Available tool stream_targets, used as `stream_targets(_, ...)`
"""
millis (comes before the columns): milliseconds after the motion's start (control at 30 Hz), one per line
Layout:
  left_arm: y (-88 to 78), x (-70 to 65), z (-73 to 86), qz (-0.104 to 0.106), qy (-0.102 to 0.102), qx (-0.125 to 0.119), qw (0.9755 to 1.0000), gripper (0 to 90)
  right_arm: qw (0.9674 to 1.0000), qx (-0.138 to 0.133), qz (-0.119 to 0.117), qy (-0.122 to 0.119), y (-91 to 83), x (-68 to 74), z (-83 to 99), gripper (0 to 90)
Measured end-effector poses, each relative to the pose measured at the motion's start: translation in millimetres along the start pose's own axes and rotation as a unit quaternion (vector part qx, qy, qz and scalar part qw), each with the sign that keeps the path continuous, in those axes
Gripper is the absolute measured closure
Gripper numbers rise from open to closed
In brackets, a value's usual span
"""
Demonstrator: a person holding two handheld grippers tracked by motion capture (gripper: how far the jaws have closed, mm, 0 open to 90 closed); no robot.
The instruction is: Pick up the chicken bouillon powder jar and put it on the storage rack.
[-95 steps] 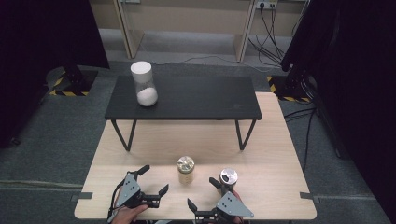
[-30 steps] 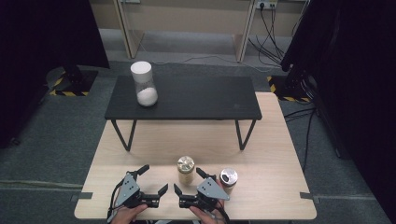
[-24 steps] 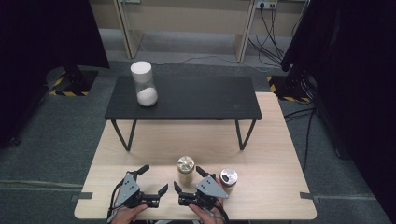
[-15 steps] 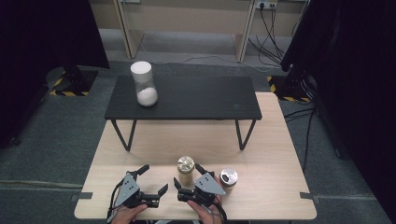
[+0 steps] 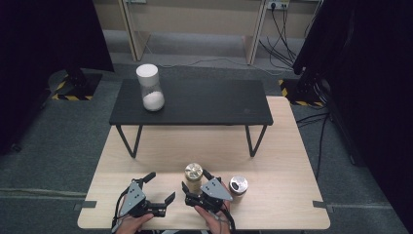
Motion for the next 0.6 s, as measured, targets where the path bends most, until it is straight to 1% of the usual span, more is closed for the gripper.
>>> stream_targets(267, -0.1, -0.1, -0.1, 0.001, 0.0, 0.0, 1.0, 0.0, 1.0, 0.002, 0.008, 0.003, 3.9, -2.3, -0.1, 22.9)
stream_targets(600, 0.1, -0.3, 0.0, 0.003, -0.001, 0.0, 1.0, 0.0, 0.9999, 0.01, 0.007, 0.011, 8.5, -4.0, -1.3, 25.4)
Point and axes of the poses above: each handheld gripper's, and its own axes: y roughly forward along the jaws, z roughly out of its underside, x roughly to its left, the point moved 1 cm from there along y, roughly forward along the jaws
